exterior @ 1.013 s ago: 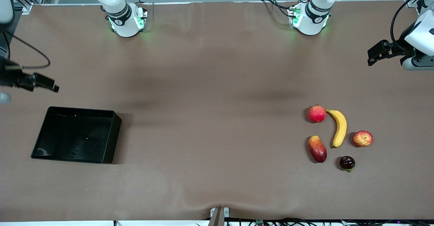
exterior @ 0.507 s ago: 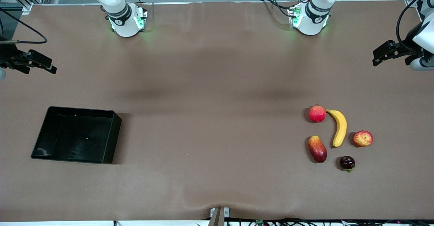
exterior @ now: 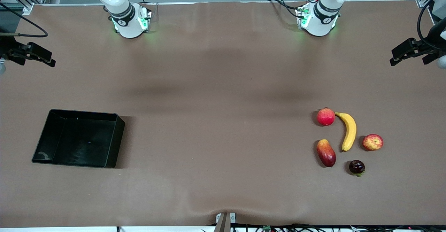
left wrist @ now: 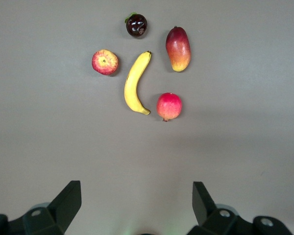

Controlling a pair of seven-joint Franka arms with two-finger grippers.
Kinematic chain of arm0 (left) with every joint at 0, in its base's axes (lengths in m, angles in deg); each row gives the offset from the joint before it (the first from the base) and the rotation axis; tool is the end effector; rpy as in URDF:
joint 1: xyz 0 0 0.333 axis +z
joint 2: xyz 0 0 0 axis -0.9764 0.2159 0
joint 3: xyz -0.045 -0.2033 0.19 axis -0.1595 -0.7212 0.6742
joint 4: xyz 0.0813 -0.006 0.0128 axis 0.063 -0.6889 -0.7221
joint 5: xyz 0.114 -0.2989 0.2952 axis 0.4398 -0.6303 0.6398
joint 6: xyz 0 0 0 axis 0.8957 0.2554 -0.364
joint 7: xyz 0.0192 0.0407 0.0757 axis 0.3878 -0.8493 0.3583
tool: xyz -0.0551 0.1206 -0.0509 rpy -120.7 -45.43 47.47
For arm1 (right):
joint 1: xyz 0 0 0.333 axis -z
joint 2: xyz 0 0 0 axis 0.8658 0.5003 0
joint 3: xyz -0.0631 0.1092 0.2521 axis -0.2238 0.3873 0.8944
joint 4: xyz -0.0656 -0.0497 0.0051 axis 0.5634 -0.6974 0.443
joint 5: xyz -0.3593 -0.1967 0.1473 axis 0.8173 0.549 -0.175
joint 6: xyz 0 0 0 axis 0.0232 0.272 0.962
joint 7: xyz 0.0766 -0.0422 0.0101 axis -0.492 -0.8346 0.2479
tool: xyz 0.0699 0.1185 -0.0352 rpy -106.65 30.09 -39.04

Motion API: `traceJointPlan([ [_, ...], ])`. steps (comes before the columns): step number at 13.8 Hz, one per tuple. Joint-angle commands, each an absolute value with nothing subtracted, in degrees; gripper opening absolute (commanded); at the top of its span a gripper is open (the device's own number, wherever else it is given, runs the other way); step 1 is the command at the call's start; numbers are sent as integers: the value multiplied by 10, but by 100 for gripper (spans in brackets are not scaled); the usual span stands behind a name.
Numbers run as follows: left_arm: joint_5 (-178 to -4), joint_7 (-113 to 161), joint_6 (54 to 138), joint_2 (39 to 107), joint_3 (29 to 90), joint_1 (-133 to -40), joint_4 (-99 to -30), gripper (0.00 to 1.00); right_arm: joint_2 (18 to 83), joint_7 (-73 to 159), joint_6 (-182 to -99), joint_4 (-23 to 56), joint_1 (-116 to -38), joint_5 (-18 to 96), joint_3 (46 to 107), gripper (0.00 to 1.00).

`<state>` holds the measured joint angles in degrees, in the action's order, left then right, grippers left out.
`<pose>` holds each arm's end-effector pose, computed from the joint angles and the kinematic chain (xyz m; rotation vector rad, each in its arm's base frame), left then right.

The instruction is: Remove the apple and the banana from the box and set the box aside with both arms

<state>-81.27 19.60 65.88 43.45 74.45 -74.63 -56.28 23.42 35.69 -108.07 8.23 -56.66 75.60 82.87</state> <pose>0.5711 -0.0047 0.5782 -3.1279 -0.0495 0.0220 0.5654 -0.0243 0.5686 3.1342 -0.1297 -0.1394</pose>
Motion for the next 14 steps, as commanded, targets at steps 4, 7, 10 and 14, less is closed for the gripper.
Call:
traceJointPlan([
  [4,-821,223,631,426,739,-746,-557,100,230,351,-1094,80,-578,748,802,100],
  [7,-821,223,626,425,739,-746,-557,100,230,351,-1103,81,-582,748,801,100],
  [10,-821,224,619,425,739,-746,-557,100,230,351,-1103,81,-587,748,800,100],
  [14,-821,222,613,425,739,-746,-557,100,231,351,-1105,84,-585,748,800,100],
])
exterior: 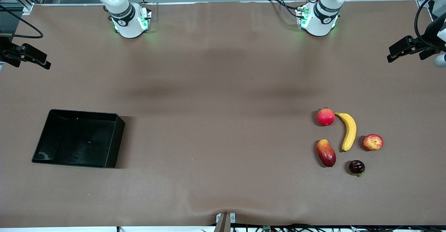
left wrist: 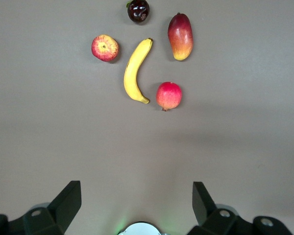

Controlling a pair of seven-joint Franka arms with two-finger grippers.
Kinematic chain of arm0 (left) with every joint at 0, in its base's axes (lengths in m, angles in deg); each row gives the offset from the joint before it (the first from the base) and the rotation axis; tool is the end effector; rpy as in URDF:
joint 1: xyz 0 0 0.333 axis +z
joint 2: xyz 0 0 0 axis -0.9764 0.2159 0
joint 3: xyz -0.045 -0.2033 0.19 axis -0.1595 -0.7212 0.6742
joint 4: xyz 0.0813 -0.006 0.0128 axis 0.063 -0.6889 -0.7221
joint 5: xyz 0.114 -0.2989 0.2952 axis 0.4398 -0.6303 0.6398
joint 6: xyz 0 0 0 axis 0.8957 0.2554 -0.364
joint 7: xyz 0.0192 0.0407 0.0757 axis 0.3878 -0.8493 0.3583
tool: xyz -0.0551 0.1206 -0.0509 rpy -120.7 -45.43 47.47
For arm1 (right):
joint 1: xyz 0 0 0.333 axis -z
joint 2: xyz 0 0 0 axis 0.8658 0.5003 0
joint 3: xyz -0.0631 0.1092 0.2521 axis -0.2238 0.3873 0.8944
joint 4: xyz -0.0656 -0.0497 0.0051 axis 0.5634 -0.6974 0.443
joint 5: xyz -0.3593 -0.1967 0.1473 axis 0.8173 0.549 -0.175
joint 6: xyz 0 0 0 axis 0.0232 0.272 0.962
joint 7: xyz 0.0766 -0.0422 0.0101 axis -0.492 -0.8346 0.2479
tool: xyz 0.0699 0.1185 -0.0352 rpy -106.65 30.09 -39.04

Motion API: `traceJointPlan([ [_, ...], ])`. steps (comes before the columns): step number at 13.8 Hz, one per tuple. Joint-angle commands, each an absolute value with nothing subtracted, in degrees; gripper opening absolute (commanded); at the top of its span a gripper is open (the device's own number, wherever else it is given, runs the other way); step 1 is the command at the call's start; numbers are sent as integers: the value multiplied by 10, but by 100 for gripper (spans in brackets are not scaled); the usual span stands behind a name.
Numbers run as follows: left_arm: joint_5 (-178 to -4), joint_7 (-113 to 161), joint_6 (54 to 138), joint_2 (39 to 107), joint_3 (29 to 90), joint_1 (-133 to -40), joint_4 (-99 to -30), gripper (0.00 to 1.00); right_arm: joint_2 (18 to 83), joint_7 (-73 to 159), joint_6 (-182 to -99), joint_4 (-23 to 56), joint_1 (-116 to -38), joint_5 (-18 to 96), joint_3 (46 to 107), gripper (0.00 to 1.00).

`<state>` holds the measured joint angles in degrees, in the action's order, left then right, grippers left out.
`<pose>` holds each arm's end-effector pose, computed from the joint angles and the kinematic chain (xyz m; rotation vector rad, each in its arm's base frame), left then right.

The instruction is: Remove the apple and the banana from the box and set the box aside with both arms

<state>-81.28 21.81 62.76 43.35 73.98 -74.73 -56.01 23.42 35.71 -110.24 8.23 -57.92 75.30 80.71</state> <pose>0.5629 -0.0104 0.5770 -3.1223 -0.0948 0.0964 0.5705 -0.0332 0.5715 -3.1308 0.1529 0.0797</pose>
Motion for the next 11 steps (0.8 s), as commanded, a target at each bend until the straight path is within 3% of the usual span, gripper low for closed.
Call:
traceJointPlan([
  [1,-821,223,611,425,739,-746,-557,100,231,351,-1105,84,-584,748,800,100],
  [11,-815,214,611,434,739,-746,-533,100,231,352,-1105,94,-577,720,801,100],
])
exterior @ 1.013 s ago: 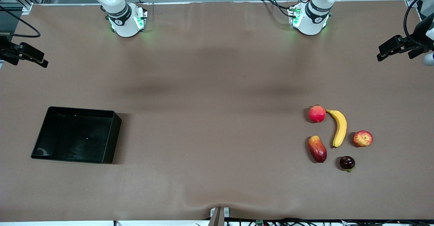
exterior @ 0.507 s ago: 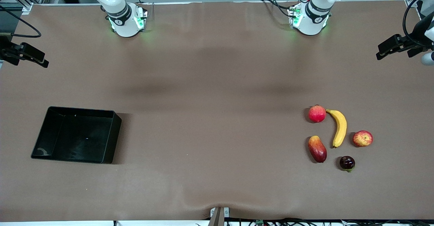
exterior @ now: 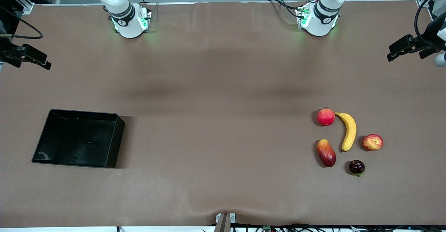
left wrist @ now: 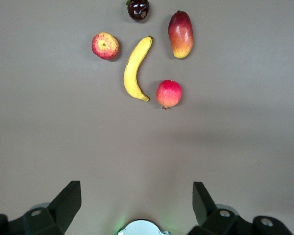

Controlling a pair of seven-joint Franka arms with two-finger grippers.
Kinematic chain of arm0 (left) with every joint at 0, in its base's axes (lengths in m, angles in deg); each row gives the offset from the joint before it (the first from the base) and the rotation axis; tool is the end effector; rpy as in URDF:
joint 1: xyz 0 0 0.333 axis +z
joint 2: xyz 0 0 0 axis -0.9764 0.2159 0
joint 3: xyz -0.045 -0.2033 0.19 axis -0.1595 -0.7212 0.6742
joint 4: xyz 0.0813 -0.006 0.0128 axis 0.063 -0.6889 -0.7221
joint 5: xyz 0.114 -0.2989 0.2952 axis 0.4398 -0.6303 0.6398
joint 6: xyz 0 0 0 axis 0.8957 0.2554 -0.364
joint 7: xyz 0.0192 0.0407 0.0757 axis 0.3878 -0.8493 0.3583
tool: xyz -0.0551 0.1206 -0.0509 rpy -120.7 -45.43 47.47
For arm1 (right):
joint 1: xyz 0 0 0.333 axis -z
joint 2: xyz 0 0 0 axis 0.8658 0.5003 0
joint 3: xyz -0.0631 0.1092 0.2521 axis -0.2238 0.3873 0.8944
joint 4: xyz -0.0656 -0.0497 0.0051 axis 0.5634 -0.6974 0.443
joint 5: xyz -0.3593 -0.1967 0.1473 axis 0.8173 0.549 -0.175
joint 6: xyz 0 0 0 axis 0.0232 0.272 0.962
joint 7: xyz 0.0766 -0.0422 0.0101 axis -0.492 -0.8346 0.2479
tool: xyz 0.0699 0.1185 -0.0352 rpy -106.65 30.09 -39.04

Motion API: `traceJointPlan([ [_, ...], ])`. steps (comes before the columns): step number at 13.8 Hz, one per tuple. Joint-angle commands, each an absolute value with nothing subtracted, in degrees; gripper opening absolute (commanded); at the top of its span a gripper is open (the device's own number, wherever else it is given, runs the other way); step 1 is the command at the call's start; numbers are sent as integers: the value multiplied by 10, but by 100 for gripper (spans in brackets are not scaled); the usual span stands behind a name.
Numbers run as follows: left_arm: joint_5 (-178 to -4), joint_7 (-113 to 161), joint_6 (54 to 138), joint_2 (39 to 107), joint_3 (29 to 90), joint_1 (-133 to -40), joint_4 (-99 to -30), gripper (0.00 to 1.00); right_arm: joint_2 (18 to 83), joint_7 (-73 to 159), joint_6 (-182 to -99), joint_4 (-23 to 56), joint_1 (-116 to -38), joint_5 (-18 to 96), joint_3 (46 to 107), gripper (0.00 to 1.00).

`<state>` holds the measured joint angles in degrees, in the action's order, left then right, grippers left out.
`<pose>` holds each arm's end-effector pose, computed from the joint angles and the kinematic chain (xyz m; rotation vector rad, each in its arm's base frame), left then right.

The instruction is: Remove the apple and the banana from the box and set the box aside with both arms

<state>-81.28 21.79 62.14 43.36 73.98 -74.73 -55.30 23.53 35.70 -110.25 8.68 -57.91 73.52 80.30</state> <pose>0.5619 -0.0104 0.5823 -3.1224 -0.0944 0.0942 0.5706 -0.0328 0.5666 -3.0984 0.1601 0.0932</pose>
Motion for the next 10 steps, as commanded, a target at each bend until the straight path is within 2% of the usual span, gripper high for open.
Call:
traceJointPlan([
  [1,-814,214,611,434,739,-746,-533,100,231,352,-1106,94,-578,720,801,100],
  [10,-814,211,611,435,739,-747,-533,100,232,356,-1129,92,-578,729,801,100],
])
